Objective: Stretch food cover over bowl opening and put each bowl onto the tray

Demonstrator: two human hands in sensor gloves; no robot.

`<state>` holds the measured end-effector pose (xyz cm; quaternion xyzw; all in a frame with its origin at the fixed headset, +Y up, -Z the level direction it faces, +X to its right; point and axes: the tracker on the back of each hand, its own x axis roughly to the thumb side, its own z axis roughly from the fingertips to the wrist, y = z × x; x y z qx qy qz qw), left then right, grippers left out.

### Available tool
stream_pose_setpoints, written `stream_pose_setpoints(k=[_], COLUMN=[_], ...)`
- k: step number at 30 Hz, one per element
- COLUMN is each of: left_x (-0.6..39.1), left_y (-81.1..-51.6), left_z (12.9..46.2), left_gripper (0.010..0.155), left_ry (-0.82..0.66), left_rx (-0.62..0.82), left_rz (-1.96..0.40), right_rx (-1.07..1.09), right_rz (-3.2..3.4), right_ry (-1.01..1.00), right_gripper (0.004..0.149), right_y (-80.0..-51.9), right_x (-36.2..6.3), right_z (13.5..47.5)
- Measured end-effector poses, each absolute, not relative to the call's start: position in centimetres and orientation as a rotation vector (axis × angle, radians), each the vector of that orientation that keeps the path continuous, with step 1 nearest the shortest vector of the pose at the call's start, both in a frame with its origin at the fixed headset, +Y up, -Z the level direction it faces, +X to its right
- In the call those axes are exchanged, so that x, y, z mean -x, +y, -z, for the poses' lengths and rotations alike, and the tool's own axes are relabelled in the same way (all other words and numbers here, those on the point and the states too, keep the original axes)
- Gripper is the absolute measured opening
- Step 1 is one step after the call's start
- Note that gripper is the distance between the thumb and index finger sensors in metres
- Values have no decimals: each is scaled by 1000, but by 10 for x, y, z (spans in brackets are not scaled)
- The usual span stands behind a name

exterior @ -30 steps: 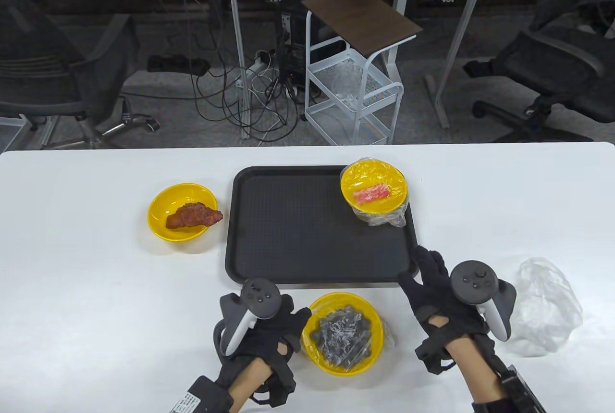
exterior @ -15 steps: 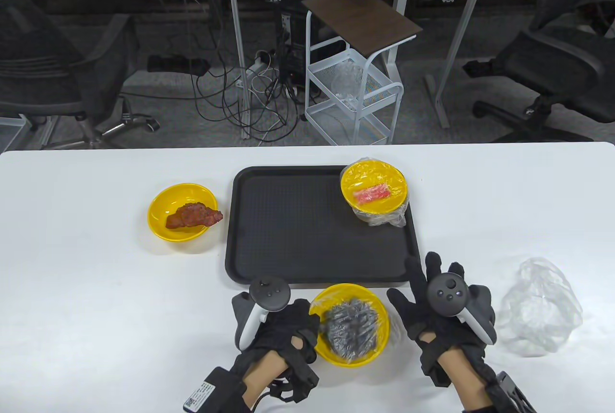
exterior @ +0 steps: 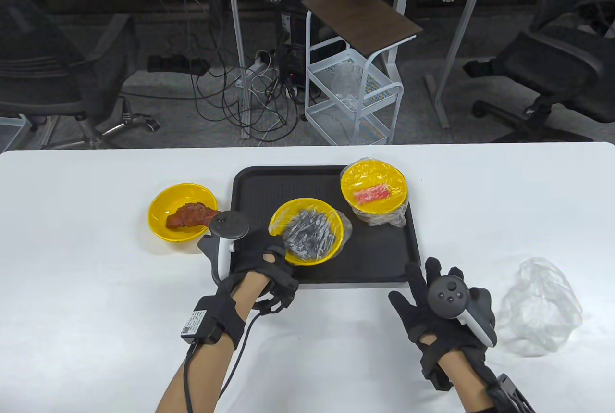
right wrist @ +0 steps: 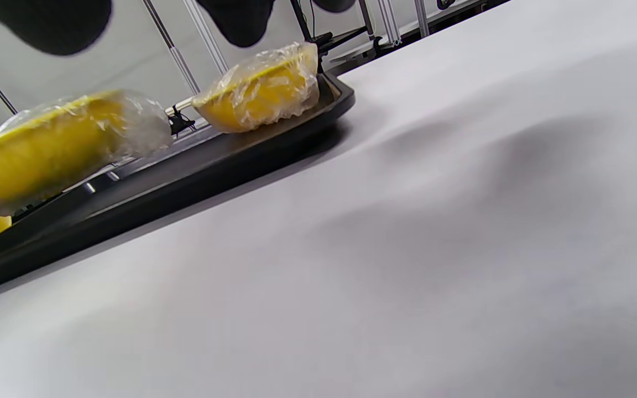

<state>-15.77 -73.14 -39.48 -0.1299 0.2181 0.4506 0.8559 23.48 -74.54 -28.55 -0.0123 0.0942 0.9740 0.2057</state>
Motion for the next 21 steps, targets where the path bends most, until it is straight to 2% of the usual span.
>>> stream_pose_setpoints(k=[9, 21], left_x=[175, 185], left_y=[-739, -747], left_z=[425, 436], left_gripper=[57, 59], left_ry=[541, 571], left_rx=[202, 202], left_rz=[-920, -911], right_rx=[-2, -44], right_rz=[-2729, -2736], right_ry=[283, 300], right_gripper=[86, 86], right_y=[-750, -753], right_x=[-226, -215], right_z=[285, 284])
